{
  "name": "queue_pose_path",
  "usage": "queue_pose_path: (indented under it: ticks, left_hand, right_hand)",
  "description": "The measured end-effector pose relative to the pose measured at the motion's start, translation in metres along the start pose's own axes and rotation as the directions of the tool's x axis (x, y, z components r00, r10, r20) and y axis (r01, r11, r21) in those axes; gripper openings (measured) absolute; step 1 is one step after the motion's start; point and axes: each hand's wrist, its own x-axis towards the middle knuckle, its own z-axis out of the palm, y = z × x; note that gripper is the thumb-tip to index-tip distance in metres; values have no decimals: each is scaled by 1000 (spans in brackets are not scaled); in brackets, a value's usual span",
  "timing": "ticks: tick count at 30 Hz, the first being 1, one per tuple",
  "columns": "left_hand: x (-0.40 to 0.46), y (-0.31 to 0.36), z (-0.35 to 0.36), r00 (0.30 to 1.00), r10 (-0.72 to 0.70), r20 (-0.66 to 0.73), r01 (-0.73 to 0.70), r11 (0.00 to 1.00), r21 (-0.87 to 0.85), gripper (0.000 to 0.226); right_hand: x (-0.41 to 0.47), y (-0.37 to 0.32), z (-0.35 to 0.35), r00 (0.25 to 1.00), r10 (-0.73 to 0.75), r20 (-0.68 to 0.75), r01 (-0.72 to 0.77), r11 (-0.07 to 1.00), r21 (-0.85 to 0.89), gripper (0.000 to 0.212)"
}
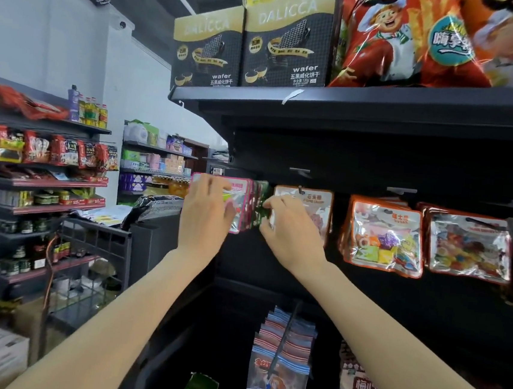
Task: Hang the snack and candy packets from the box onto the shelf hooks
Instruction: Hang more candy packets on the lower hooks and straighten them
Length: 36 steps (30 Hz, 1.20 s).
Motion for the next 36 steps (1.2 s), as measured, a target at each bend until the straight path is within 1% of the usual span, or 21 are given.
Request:
queue_pose_path:
  ticks: [2,4,7,9,11,14,17,19,22,26,28,31,32,33,34,35,36]
  left_hand:
    - [-1,-13,-11,993,-116,38,114,993,29,39]
    - [2,-25,-18,974,-173,145,169,985,38,56]
    - [9,-42,-16,910,-195,366,201,979,21,84]
    - [13,-50,-9,866,-175,468,181,983,31,94]
    - [19,-54,-2,850,-168,500,140,986,94,98]
    - [29,-57,5,848,-185,497,85,972,218,106]
    - [38,-60,15,811,-178,558,97,980,172,112]
    - [42,-65,21,783,-165,600,129,986,103,115]
    - [48,-71,30,765,-146,627,128,989,74,115]
    - [54,-74,42,740,-147,656,109,989,98,116]
    - [57,-76,44,740,-140,658,96,990,102,117]
    - [62,-82,39,741,-104,664,21,991,132,118]
    - [65,-85,38,730,-91,677,39,995,92,116]
    - [69,-87,36,717,-81,692,111,994,2,110]
    - [71,-89,35,713,-77,697,218,969,-116,99]
    - [73,-91,34,723,-78,687,319,919,-231,85]
    - [75,-94,34,739,-92,667,390,866,-313,70]
  right_hand:
    - [6,-9,7,1000,-4,16,3,999,39,29]
    - [14,-17,15,999,-14,42,11,997,71,38]
    - [28,-23,28,997,-13,73,10,999,46,57]
    - [38,-24,34,993,5,117,-6,1000,9,66]
    - [47,-22,41,988,20,153,-19,1000,-6,70]
    - [60,-16,53,982,22,190,-25,1000,13,78]
    - [71,-10,64,978,-11,209,11,1000,-2,84]
    - [76,-6,71,985,-33,171,37,999,-18,81]
    - [84,0,80,993,-29,112,34,999,-39,73]
    - [91,9,88,990,-1,138,8,999,-50,73]
    - [94,10,87,989,3,147,3,999,-40,75]
    - [101,6,84,982,9,188,-5,1000,-22,80]
    - [104,5,83,975,17,222,-16,1000,-7,83]
    - [107,3,82,963,32,267,-36,999,11,86]
    - [109,1,80,948,46,314,-58,998,29,85]
    - [112,0,78,934,60,353,-80,996,42,82]
    - [114,-2,77,927,69,369,-99,993,63,77]
